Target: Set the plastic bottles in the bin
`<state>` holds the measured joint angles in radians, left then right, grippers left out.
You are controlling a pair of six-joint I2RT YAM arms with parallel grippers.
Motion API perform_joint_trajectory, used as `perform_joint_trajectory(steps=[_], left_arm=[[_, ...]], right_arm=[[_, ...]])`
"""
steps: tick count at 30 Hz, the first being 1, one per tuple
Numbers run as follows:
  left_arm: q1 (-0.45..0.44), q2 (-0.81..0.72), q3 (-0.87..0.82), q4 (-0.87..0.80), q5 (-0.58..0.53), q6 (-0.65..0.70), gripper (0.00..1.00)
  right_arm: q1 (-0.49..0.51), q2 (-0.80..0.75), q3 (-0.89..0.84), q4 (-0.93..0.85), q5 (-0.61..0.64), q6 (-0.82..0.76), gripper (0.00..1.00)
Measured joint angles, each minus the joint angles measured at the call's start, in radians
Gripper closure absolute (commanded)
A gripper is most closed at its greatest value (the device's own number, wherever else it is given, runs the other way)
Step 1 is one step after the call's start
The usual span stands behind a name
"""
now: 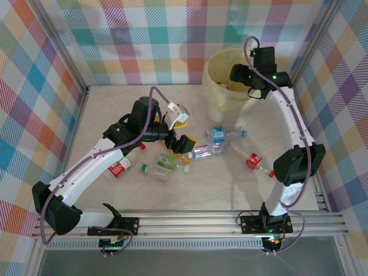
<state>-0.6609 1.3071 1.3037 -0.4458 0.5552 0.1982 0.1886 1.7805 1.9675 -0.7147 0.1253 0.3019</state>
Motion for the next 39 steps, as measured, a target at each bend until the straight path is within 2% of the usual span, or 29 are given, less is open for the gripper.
perform_joint_trajectory(steps=[11,21,27,32,39], left_arm=[[0.000,-0.040,-0.009,0.003,-0.007,0.006,0.00],[0.000,-0.065,-0.018,-0.010,-0.015,0.043,0.00],[0.000,-0.069,-0.018,-0.039,-0.014,0.068,0.00],[0.000,-0.077,-0.018,-0.059,-0.016,0.085,0.00],[0.000,-0.096,-0.018,-0.059,-0.014,0.087,0.00]], right_arm=[[0.000,-0.290,-0.225,0.128,-0.156,-0.090,0.16],[0.010,-0.534,-0.489,0.116,-0.252,-0.089,0.13],[0.084,-0.646,-0.708,0.084,-0.238,0.019,0.14],[0.167,-0.730,-0.896,0.048,-0.169,0.218,0.14],[0.314,-0.759,-1.058,0.049,-0.006,0.526,0.02]])
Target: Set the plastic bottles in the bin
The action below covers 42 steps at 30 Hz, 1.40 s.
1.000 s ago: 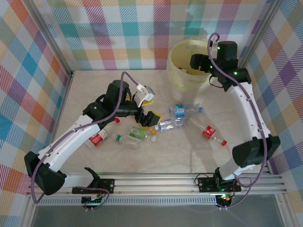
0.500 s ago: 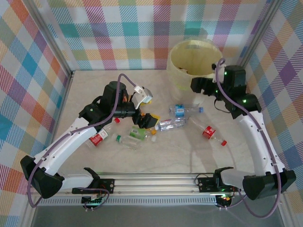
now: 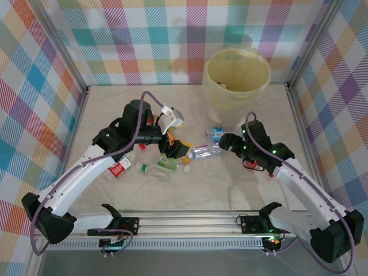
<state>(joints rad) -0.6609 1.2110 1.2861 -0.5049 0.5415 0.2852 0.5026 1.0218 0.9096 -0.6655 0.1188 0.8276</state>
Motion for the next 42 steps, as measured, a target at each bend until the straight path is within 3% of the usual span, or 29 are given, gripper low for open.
perform_joint_trajectory(steps=[7,16,24,42], left_arm=[[0.000,0.008,0.005,-0.040,0.017,0.031,0.00],[0.000,0.074,0.015,-0.126,-0.003,0.095,0.00],[-0.004,0.126,0.014,-0.087,0.019,0.067,0.00],[-0.013,0.159,0.014,-0.087,0.034,0.044,0.00]], right_arm=[[0.082,0.071,-0.108,0.107,0.100,0.255,0.01],[0.120,0.210,-0.132,0.273,0.125,0.449,0.07],[0.128,0.344,-0.129,0.385,0.136,0.550,0.16],[0.148,0.554,-0.116,0.566,0.159,0.684,0.24]])
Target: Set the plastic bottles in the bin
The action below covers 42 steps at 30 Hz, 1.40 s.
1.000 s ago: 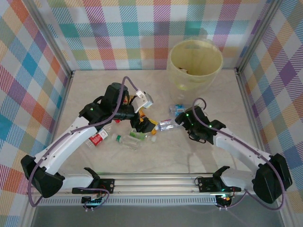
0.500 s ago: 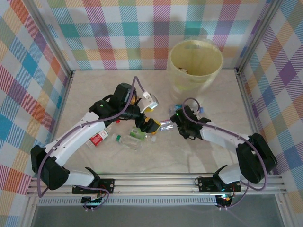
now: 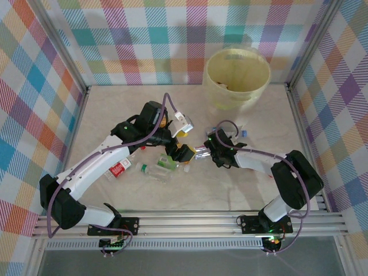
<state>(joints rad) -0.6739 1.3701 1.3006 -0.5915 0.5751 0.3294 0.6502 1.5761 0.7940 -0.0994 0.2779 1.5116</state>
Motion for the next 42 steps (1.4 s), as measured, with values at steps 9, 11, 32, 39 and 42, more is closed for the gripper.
perform_joint_trajectory(steps=[9,11,32,39,42], left_arm=[[0.000,0.000,0.000,0.000,0.004,0.000,0.00],[0.000,0.000,0.000,0.000,0.004,0.000,0.00],[-0.012,0.017,0.000,-0.001,0.008,-0.003,0.00],[-0.012,0.016,0.000,-0.001,0.008,-0.003,0.00],[-0.012,0.016,0.000,-0.001,0.008,-0.003,0.00]], right_arm=[[0.000,0.065,0.014,0.042,0.010,0.038,0.27],[0.000,0.066,0.016,0.041,0.015,0.046,0.28],[0.003,0.068,-0.013,0.119,0.087,0.044,0.48],[0.005,-0.026,-0.049,0.137,0.104,-0.091,0.48],[0.006,-0.090,-0.049,0.153,0.103,-0.188,0.48]])
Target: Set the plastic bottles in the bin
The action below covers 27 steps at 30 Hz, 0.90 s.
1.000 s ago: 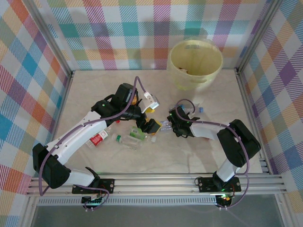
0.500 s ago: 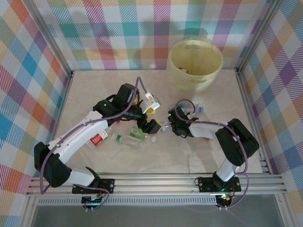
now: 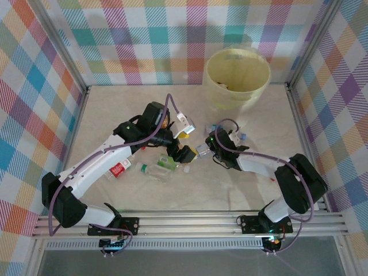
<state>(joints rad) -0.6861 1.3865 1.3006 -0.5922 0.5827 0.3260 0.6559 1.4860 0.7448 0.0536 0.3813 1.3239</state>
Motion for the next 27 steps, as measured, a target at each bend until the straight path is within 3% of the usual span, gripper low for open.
perform_joint_trajectory(steps=[17,27], left_arm=[[0.000,-0.045,0.000,0.024,0.000,-0.023,0.00],[0.000,-0.056,0.000,0.056,0.000,-0.043,0.00]], right_arm=[[0.006,-0.384,-0.008,-0.077,-0.091,-0.659,0.48],[0.006,-0.465,0.198,-0.254,-0.128,-1.020,0.47]])
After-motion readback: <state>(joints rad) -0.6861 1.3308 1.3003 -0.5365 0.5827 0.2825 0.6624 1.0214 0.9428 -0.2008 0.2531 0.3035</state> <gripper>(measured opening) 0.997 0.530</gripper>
